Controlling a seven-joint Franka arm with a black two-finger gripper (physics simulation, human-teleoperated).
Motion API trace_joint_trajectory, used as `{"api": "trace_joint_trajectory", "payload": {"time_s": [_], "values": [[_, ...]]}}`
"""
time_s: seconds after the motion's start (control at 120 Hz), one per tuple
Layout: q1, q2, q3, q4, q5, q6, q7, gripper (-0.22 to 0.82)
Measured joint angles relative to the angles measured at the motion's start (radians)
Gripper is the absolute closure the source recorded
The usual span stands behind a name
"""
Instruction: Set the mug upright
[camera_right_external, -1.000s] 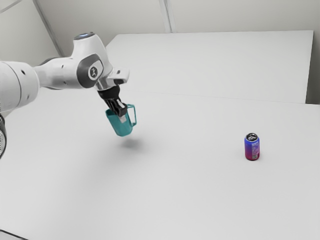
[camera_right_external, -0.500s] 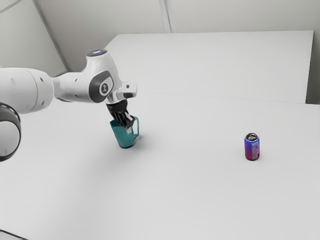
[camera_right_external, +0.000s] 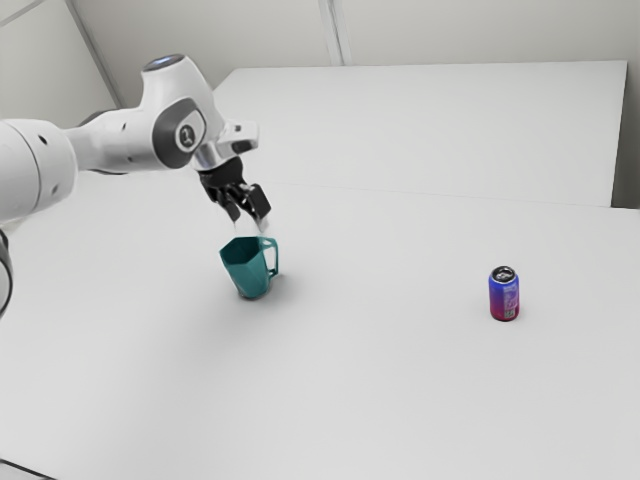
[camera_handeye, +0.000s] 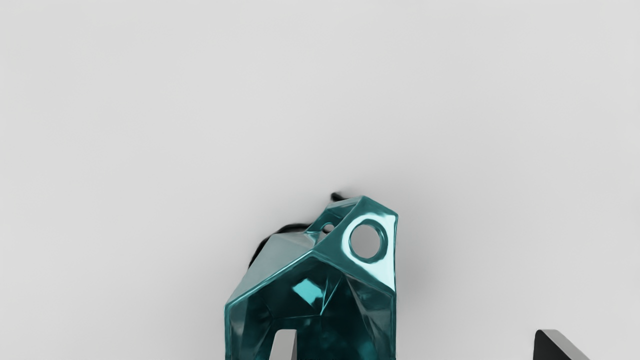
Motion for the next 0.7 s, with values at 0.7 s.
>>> {"api": "trace_joint_trajectory", "payload": {"time_s": [0.7], "values": [[0.004, -0.080, 0.018, 0.256, -0.015, -0.354, -0.021, 0.00]]}}
